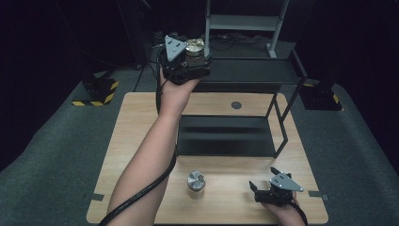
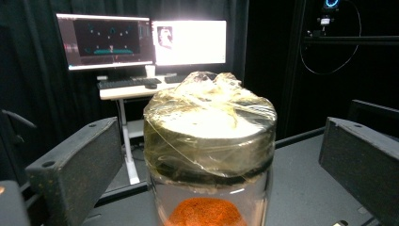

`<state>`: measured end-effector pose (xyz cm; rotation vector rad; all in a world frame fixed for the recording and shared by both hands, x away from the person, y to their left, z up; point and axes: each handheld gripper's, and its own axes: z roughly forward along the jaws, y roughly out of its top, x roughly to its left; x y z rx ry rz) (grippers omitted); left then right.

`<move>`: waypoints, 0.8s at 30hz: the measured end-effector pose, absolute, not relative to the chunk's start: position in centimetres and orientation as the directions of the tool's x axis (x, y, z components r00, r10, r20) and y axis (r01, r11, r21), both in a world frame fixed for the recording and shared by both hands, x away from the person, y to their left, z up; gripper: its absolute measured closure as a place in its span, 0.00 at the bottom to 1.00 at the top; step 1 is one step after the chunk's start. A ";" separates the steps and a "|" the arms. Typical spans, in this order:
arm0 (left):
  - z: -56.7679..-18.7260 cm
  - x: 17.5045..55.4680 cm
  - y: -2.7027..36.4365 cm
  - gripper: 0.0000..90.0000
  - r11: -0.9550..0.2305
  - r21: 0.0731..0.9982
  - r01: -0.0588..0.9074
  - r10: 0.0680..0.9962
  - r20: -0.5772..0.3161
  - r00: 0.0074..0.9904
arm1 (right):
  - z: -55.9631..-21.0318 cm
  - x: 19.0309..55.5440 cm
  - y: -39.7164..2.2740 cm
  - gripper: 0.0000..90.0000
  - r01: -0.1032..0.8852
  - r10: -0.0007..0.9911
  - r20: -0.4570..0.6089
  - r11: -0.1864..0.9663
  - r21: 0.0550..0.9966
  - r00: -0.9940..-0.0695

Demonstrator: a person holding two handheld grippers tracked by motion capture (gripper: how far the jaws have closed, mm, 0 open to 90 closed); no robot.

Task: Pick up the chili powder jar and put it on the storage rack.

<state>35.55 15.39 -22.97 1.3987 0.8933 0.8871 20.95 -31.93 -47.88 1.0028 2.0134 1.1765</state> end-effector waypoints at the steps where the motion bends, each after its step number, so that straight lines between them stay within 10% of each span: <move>1: -23.0 35.4 15.4 0.00 -0.009 1.000 0.012 0.910 0.003 0.415 | -47.9 20.9 -31.9 0.00 0.308 0.834 -0.116 0.323 0.895 -0.539; 24: -24.8 29.8 17.4 0.00 -0.025 1.000 -0.008 0.919 0.026 0.394 | -47.9 20.9 -31.8 0.00 0.302 0.832 -0.128 0.334 0.893 -0.540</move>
